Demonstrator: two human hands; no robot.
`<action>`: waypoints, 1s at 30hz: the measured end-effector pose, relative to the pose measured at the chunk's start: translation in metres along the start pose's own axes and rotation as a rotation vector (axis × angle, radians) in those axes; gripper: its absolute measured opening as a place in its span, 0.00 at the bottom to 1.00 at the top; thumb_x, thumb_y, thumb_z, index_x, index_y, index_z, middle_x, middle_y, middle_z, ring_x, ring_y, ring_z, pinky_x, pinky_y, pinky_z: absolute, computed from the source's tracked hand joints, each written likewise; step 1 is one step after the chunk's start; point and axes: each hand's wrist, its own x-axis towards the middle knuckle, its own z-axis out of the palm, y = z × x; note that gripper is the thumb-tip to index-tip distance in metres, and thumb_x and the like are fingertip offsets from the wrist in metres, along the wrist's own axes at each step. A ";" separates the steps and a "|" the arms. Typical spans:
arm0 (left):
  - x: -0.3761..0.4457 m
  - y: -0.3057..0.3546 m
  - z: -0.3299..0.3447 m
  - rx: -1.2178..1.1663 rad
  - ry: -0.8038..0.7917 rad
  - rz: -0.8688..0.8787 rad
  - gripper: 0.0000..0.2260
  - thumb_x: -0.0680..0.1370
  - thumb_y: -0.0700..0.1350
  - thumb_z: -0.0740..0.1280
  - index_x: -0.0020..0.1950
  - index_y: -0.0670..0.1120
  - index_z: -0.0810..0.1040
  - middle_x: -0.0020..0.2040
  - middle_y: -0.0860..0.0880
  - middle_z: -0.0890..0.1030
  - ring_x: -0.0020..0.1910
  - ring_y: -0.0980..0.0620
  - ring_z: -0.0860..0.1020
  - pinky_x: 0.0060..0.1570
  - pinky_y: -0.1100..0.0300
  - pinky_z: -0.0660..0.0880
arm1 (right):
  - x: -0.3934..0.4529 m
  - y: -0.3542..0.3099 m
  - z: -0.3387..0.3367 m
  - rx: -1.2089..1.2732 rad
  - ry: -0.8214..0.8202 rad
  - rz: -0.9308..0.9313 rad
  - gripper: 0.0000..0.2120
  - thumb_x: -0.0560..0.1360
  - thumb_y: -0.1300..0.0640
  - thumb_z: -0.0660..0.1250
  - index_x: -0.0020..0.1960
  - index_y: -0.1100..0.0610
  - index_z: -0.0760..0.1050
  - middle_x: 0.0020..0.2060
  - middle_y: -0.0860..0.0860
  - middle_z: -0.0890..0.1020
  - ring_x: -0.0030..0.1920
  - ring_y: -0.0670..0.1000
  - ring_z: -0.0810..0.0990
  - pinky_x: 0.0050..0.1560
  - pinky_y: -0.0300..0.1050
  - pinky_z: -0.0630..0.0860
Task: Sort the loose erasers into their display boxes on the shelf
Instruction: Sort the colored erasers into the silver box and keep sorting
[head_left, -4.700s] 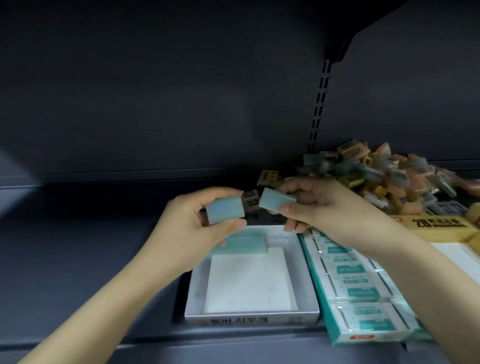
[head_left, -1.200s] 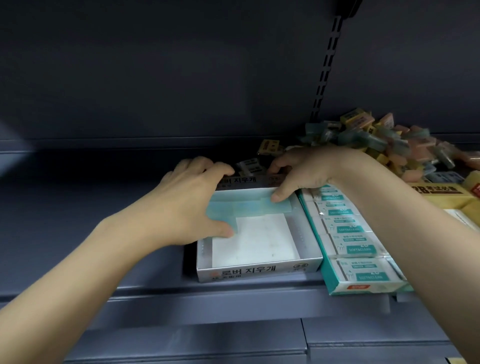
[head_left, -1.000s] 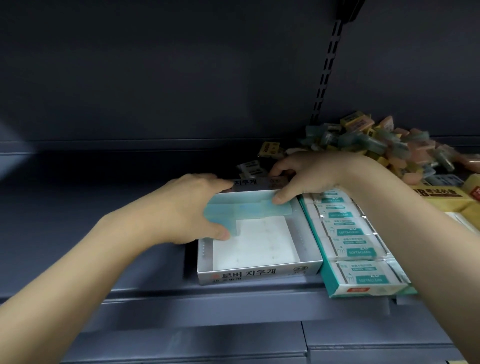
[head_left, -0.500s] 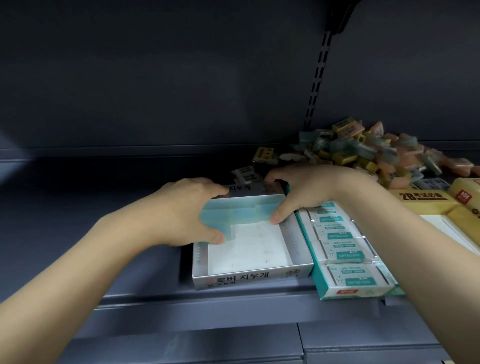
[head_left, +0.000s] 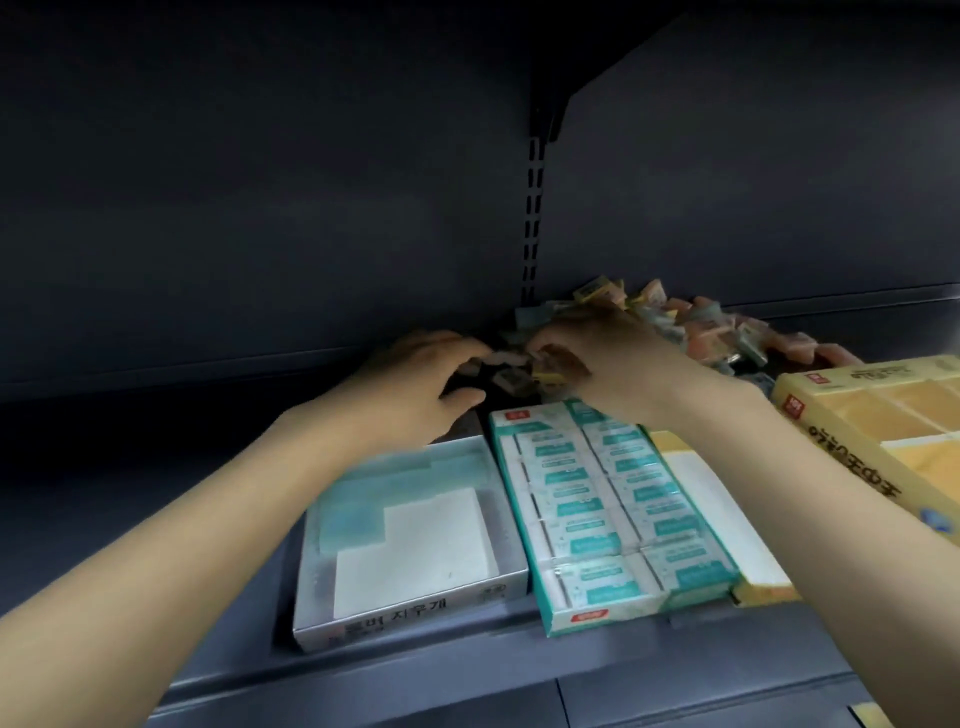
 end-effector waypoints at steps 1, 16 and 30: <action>0.010 0.005 0.004 0.004 0.013 0.007 0.19 0.79 0.47 0.62 0.70 0.50 0.68 0.67 0.50 0.71 0.65 0.51 0.68 0.62 0.63 0.64 | -0.005 0.008 0.000 -0.039 0.021 -0.007 0.15 0.75 0.61 0.61 0.59 0.51 0.76 0.59 0.50 0.77 0.60 0.53 0.72 0.56 0.46 0.69; 0.138 0.077 0.051 0.158 -0.026 0.211 0.19 0.79 0.48 0.60 0.69 0.43 0.67 0.65 0.44 0.72 0.64 0.43 0.68 0.62 0.50 0.65 | -0.075 0.092 -0.016 -0.176 0.024 0.268 0.24 0.79 0.58 0.56 0.71 0.39 0.63 0.75 0.45 0.58 0.75 0.52 0.51 0.71 0.49 0.53; 0.126 0.072 0.053 0.145 0.163 0.336 0.11 0.75 0.45 0.67 0.57 0.52 0.80 0.54 0.51 0.81 0.55 0.48 0.74 0.50 0.56 0.60 | -0.052 0.106 -0.001 -0.255 -0.064 0.211 0.29 0.80 0.58 0.53 0.76 0.41 0.49 0.76 0.44 0.51 0.76 0.53 0.43 0.74 0.51 0.43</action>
